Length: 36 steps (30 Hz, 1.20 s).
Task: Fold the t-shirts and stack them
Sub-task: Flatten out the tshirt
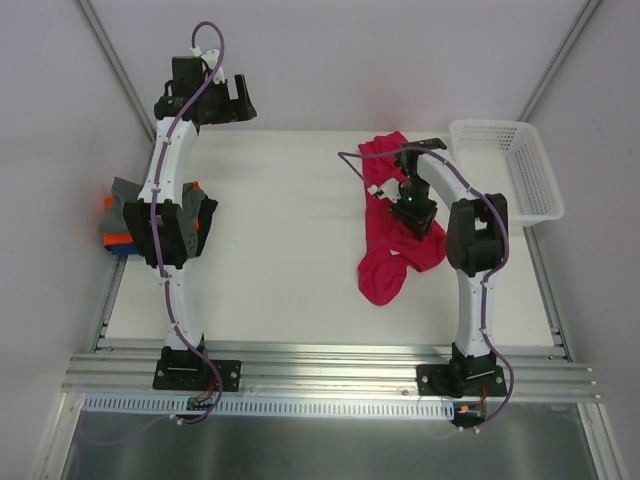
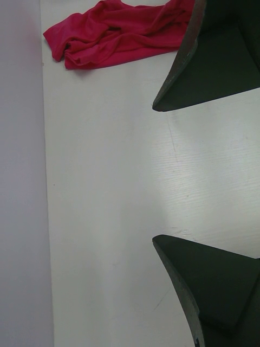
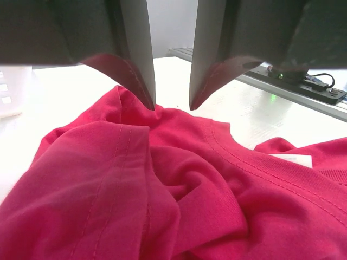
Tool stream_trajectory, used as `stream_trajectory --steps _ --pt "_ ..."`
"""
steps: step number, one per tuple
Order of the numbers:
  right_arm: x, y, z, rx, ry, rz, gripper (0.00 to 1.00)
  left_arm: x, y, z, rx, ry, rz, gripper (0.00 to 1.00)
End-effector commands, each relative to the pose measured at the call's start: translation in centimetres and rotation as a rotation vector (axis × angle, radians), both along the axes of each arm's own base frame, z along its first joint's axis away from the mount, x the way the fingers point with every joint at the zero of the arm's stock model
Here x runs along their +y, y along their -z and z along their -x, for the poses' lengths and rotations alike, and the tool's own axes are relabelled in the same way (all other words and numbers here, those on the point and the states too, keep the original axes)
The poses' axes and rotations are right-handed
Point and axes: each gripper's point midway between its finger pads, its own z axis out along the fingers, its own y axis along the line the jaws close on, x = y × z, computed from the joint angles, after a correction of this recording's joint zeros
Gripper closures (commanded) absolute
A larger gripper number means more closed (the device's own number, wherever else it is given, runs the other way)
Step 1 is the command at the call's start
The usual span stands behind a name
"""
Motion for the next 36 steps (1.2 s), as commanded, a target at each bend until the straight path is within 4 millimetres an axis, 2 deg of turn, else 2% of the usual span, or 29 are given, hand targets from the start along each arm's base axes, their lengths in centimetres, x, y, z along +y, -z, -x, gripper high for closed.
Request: stream_trajectory --steps 1,9,18,29,36 --pt "-2.5 -3.0 5.8 0.271 0.026 0.088 0.66 -0.7 -3.2 0.3 -0.081 0.023 0.006 0.01" --pt "-3.2 -1.2 4.6 0.291 0.063 0.089 0.66 -0.8 -3.1 0.3 -0.08 0.022 0.0 0.01" --pt "-0.7 -0.2 2.1 0.255 0.082 0.012 0.65 -0.8 -3.0 0.8 -0.076 0.026 -0.015 0.01" --pt "0.2 0.4 1.1 0.225 0.078 0.007 0.65 -1.5 -2.8 0.9 -0.07 0.039 -0.009 0.01" --pt "0.4 0.9 1.2 0.226 0.063 0.036 0.61 -1.5 -2.8 0.9 -0.069 0.038 -0.011 0.01"
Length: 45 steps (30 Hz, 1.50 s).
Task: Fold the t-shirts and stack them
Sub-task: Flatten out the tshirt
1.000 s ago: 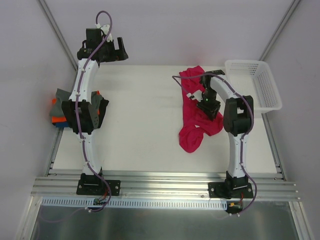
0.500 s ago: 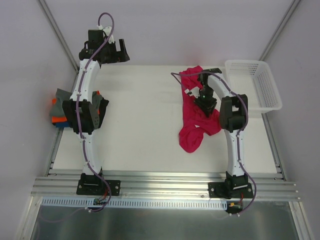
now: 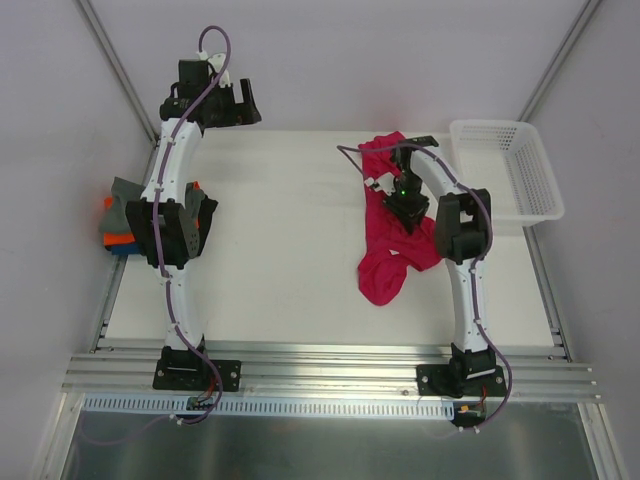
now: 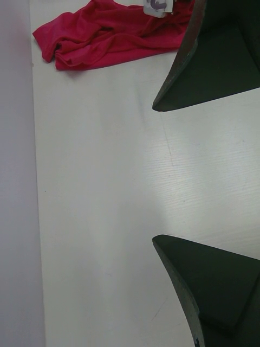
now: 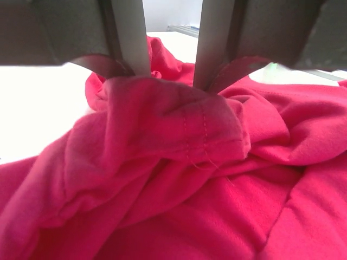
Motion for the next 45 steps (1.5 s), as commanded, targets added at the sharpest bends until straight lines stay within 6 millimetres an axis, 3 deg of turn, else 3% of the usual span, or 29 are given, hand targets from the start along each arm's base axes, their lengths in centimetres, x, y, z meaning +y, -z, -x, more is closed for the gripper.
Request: stream_trajectory --steps 1,2,7,14,22,28,30,32,33,37,40,45 --pt "-1.0 -2.6 5.5 0.232 -0.01 0.081 0.62 -0.4 -3.8 0.6 -0.094 0.02 -0.007 0.01" --pt "-0.9 -2.6 5.6 0.233 -0.014 0.083 0.64 -0.4 -3.9 0.6 -0.095 0.019 -0.005 0.01" --pt "-0.7 -2.8 3.9 0.158 -0.036 0.107 0.99 -0.5 -4.1 0.6 -0.099 0.021 -0.006 0.01" --pt "0.6 -5.2 0.0 -0.061 -0.081 0.119 0.99 -0.7 -3.7 0.7 -0.091 0.025 -0.006 0.01" --pt "0.6 -5.6 -4.5 -0.239 -0.084 0.147 0.99 -1.5 -4.0 0.9 -0.096 0.04 -0.007 0.01" --pt "0.0 -8.8 -6.8 -0.358 -0.02 0.059 0.99 -1.7 -3.9 1.3 -0.095 0.043 -0.023 0.01" --pt "0.4 -9.4 -5.2 -0.3 -0.019 -0.027 0.99 -1.8 -3.9 1.3 -0.098 0.043 -0.03 0.01" --pt "0.7 -11.4 -3.6 -0.286 -0.029 -0.1 0.99 -2.0 -4.1 1.4 -0.103 0.049 -0.034 0.01" --pt "1.6 -11.8 -1.8 -0.226 -0.039 -0.168 0.99 -2.1 -4.1 1.5 -0.103 0.052 -0.033 0.01" --pt "4.4 -14.6 2.3 -0.175 -0.117 -0.255 1.0 -2.1 -4.2 1.5 -0.106 0.05 -0.043 0.01" --pt "8.8 -15.8 5.2 -0.146 -0.224 -0.298 0.99 -1.9 -4.3 1.5 -0.111 0.041 -0.054 0.01" --pt "14.1 -16.4 8.8 -0.08 -0.344 -0.388 0.99 -0.7 -5.2 1.4 -0.136 -0.013 -0.097 0.01"
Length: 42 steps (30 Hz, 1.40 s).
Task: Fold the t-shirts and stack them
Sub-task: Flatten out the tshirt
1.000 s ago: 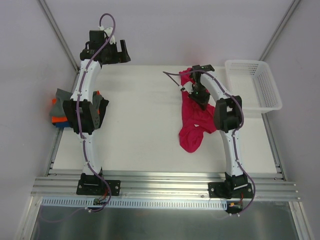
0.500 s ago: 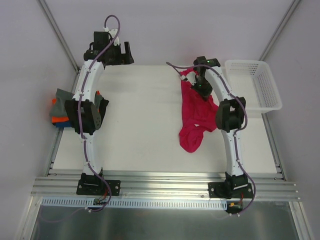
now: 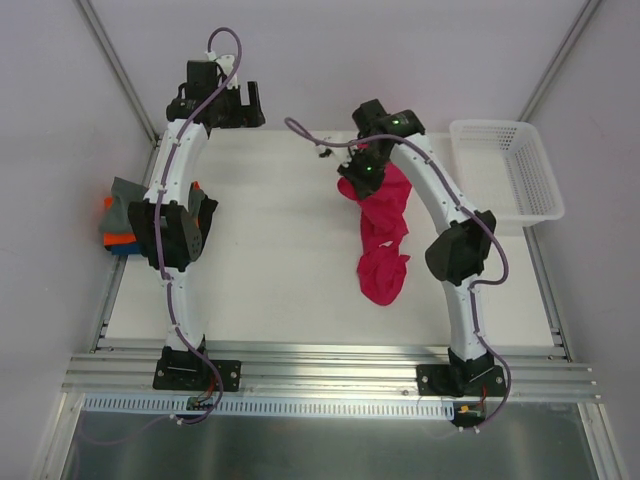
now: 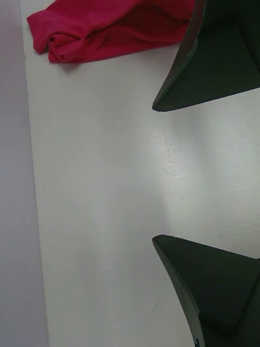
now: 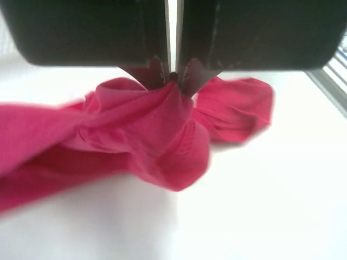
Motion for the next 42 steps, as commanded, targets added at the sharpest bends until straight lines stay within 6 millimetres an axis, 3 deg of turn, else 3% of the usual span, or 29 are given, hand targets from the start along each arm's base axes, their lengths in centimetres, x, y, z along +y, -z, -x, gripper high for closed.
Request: stream_trajectory --steps 1,6,8,10,12,13,14,18,23,27,33,35,40,42 --pt "2.2 -1.7 9.7 0.272 -0.158 -0.003 0.99 1.3 -5.9 0.8 -0.146 -0.057 -0.07 0.01" --pt "5.3 -2.0 11.3 0.289 -0.245 -0.065 0.99 4.4 -7.4 0.9 -0.179 -0.184 -0.149 0.01" --pt "4.7 -1.1 10.5 0.277 -0.234 -0.038 0.99 4.9 -7.6 1.1 -0.183 -0.199 -0.162 0.01" --pt "2.3 1.9 8.7 0.282 -0.193 0.055 0.99 5.0 -7.4 1.3 -0.178 -0.199 -0.169 0.01" --pt "0.5 3.6 6.7 0.299 -0.117 0.067 0.99 4.9 -7.2 1.4 -0.173 -0.192 -0.169 0.01" --pt "-1.4 3.4 4.3 0.281 -0.033 0.034 0.99 4.9 -7.1 1.6 -0.168 -0.188 -0.167 0.01" --pt "-2.3 5.3 2.9 0.32 0.035 0.036 0.99 4.7 -7.1 1.6 -0.168 -0.184 -0.165 0.01" --pt "-6.7 8.5 -2.7 0.234 0.163 0.084 1.0 4.3 -6.8 1.7 -0.166 -0.171 -0.181 0.01" --pt "-7.8 9.9 -6.2 0.128 0.227 0.118 0.99 2.8 -6.4 2.1 -0.161 -0.139 -0.194 0.01" --pt "-6.0 8.6 -8.6 0.014 0.232 0.084 0.99 1.5 -6.0 2.0 -0.163 -0.104 -0.213 0.01" --pt "-1.2 6.3 -8.8 -0.098 0.121 0.042 0.97 0.8 -6.3 1.8 -0.179 -0.11 -0.227 0.01" --pt "0.8 5.7 -8.1 -0.099 0.091 0.008 0.96 1.0 -6.3 1.7 -0.178 -0.125 -0.23 0.01" --pt "5.8 6.7 -4.2 -0.013 -0.019 -0.037 0.95 1.7 -6.8 1.4 -0.192 -0.162 -0.242 0.01" --pt "7.1 6.2 -4.1 -0.041 -0.038 -0.042 0.95 1.7 -6.9 1.5 -0.193 -0.163 -0.239 0.01"
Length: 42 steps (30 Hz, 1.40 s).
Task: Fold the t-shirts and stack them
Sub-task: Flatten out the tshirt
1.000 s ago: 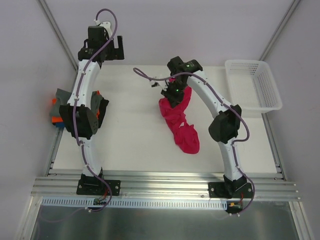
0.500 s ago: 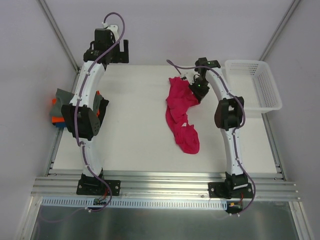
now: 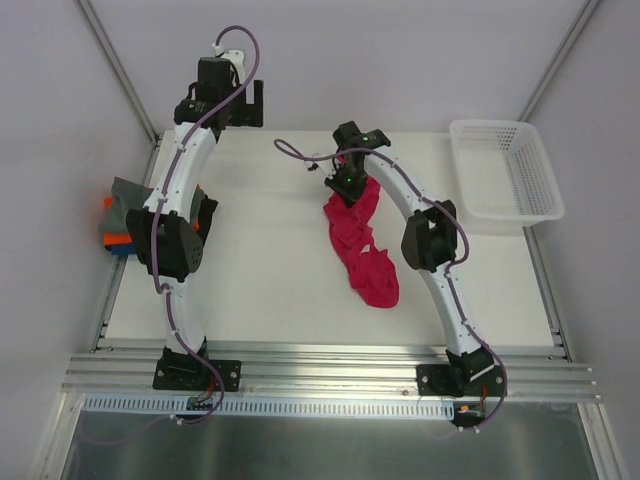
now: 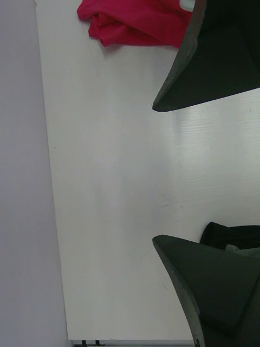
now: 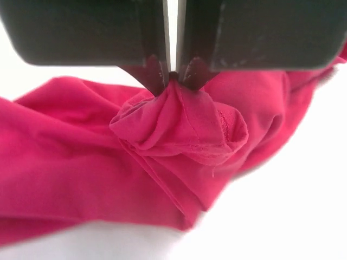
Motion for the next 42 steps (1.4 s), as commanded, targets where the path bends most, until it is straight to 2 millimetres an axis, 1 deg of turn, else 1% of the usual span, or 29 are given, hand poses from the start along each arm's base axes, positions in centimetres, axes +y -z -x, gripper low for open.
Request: stream_trajectory --steps 1,2,5,6,9,10,11,12,13,14,17,18,20,22,23,25,26,27,28,29,30,31,33,34,35,36,37,39,42 --pt "3.6 -4.7 1.3 -0.079 -0.07 -0.082 0.95 0.8 -4.1 0.1 -0.101 -0.033 -0.012 0.01" --pt "3.9 -5.3 1.0 -0.111 -0.074 -0.08 0.95 0.8 -4.0 0.1 -0.099 -0.034 -0.01 0.01" --pt "5.2 -7.3 1.3 -0.143 -0.083 -0.127 0.97 1.2 -4.3 0.1 -0.103 -0.044 -0.008 0.01" --pt "5.6 -8.0 1.8 -0.15 -0.103 -0.133 0.98 1.3 -4.5 0.2 -0.108 -0.044 -0.007 0.01" --pt "5.6 -9.0 3.3 -0.133 -0.127 -0.134 0.99 1.8 -4.9 0.0 -0.117 -0.057 -0.009 0.01" --pt "5.4 -10.7 3.7 -0.155 -0.136 -0.144 0.99 2.0 -5.1 0.0 -0.123 -0.063 -0.01 0.01" --pt "4.8 -11.2 4.1 -0.159 -0.141 -0.129 1.0 2.2 -5.3 0.0 -0.128 -0.067 -0.01 0.01" --pt "4.2 -11.2 5.0 -0.148 -0.157 -0.106 0.99 2.8 -5.7 -0.1 -0.137 -0.08 -0.009 0.01" --pt "3.4 -13.2 5.7 -0.191 -0.202 -0.1 0.99 3.1 -5.9 -0.1 -0.142 -0.087 -0.012 0.01" --pt "2.7 -13.8 6.7 -0.187 -0.225 -0.082 0.99 3.4 -6.2 -0.1 -0.15 -0.095 -0.011 0.01" --pt "1.8 -14.7 8.9 -0.159 -0.302 -0.052 1.0 4.6 -6.7 -0.2 -0.162 -0.118 -0.013 0.01" --pt "2.1 -14.7 9.4 -0.147 -0.316 -0.057 1.0 4.9 -6.7 -0.4 -0.164 -0.129 -0.015 0.01" --pt "3.0 -13.5 9.9 -0.102 -0.323 -0.078 0.99 5.3 -6.6 -0.5 -0.164 -0.14 -0.02 0.01" --pt "4.3 -12.8 9.7 -0.085 -0.312 -0.109 0.99 5.4 -7.0 -0.5 -0.172 -0.139 -0.017 0.01" --pt "5.2 -11.5 9.8 -0.041 -0.312 -0.128 0.99 5.3 -7.0 -0.5 -0.172 -0.136 -0.016 0.01" --pt "6.2 -10.7 9.8 -0.011 -0.288 -0.153 0.98 5.2 -7.3 -0.2 -0.177 -0.13 -0.012 0.01" --pt "7.0 -10.1 9.8 0.002 -0.286 -0.173 0.96 5.3 -7.1 0.0 -0.171 -0.131 -0.013 0.01" --pt "7.6 -9.1 10.1 0.029 -0.287 -0.174 0.93 5.4 -7.5 0.2 -0.177 -0.133 -0.011 0.01" --pt "8.2 -8.6 10.0 0.032 -0.285 -0.186 0.81 5.5 -7.5 0.4 -0.176 -0.133 -0.012 0.01" --pt "8.6 -8.3 10.4 0.05 -0.283 -0.196 0.66 5.7 -7.4 0.5 -0.171 -0.138 -0.012 0.01" --pt "9.0 -7.8 10.6 0.059 -0.286 -0.191 0.49 6.1 -7.2 0.6 -0.165 -0.144 -0.015 0.01" --pt "8.9 -7.8 10.5 0.051 -0.287 -0.183 0.32 6.3 -7.1 0.7 -0.162 -0.151 -0.016 0.01" --pt "7.6 -7.8 10.0 0.028 -0.263 -0.138 0.25 6.6 -6.8 0.8 -0.156 -0.158 -0.02 0.01" --pt "7.0 -8.7 9.8 -0.012 -0.278 -0.135 0.23 6.6 -6.8 0.8 -0.155 -0.16 -0.02 0.01" --pt "6.0 -9.0 9.3 -0.049 -0.276 -0.102 0.23 6.6 -6.6 0.8 -0.15 -0.157 -0.021 0.01" --pt "4.6 -7.3 9.7 -0.026 -0.272 -0.058 0.23 6.6 -6.6 0.8 -0.152 -0.158 -0.02 0.01" --pt "4.5 -9.1 8.9 -0.11 -0.277 -0.087 0.23 6.6 -6.6 0.8 -0.152 -0.158 -0.02 0.01" --pt "3.7 -9.1 8.3 -0.15 -0.269 -0.084 0.24 6.7 -6.7 0.6 -0.155 -0.163 -0.023 0.01" --pt "4.6 -9.9 6.5 -0.237 -0.23 -0.132 0.24 7.0 -7.0 0.4 -0.165 -0.178 -0.029 0.01"
